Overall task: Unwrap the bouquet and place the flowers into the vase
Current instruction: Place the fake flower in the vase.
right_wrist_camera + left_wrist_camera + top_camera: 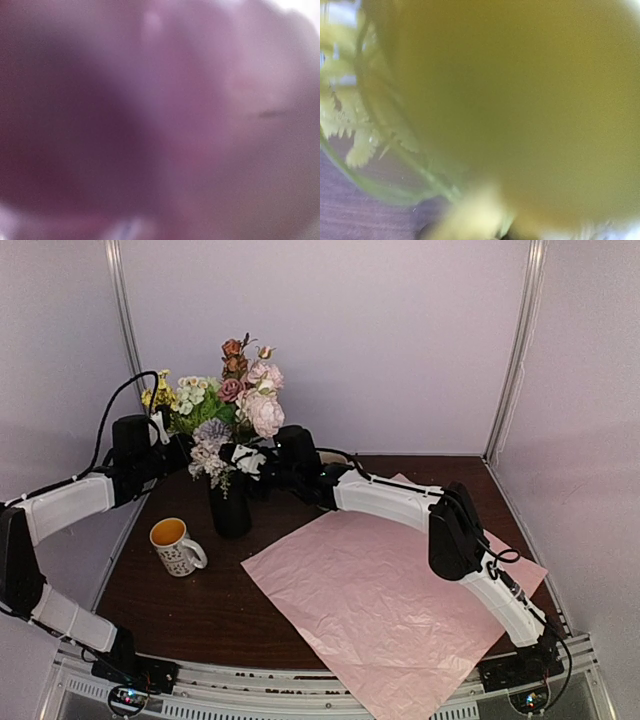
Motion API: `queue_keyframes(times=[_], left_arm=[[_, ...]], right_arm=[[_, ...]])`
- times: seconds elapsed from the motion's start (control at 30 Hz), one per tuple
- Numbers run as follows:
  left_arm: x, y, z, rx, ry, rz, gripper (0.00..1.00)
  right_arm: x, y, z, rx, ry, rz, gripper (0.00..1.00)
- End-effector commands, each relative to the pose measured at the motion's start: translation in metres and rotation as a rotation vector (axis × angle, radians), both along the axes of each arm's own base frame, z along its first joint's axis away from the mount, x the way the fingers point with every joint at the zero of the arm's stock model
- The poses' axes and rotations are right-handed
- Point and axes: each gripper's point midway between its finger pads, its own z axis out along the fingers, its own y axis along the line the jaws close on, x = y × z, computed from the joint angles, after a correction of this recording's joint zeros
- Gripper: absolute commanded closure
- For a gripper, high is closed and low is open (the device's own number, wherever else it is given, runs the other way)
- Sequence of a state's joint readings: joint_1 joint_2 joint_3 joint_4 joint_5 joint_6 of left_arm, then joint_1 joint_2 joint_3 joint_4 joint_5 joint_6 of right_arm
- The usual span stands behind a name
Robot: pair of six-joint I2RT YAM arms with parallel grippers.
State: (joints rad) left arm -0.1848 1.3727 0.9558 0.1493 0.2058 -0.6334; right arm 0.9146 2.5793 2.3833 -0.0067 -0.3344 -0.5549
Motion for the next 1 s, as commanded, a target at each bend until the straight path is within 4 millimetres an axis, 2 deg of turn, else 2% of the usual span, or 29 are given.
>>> queue_keyframes(times=[0.0,0.2,0.43,0.6,0.73,0.8,0.97], left_arm=[[-0.013,-0.008,-0.003,0.043,0.052,-0.036,0.65],[-0.016,-0.004,0.022,0.046,0.007,-0.021,0.58],[-0.023,0.005,0.059,0.052,-0.071,0.014,0.54],[-0.027,0.01,0.08,0.051,-0.099,0.021,0.52],[-0.033,0.018,0.09,0.052,-0.109,0.048,0.47],[-0.036,0.022,0.093,0.056,-0.107,0.059,0.38],[-0.045,0.031,0.095,0.07,-0.087,0.085,0.37]], right_arm=[[-0.002,0.002,0.017,0.033,-0.025,-0.014,0.31],[-0.003,-0.004,0.023,0.01,-0.058,-0.019,0.26],[-0.008,-0.009,0.022,-0.021,-0.051,-0.011,0.25],[-0.01,-0.01,0.026,-0.026,-0.057,-0.009,0.24],[-0.013,-0.011,0.028,-0.035,-0.067,-0.006,0.23],[-0.013,-0.013,0.027,-0.043,-0.068,-0.006,0.22],[-0.02,-0.018,0.021,-0.083,-0.046,0.002,0.2]])
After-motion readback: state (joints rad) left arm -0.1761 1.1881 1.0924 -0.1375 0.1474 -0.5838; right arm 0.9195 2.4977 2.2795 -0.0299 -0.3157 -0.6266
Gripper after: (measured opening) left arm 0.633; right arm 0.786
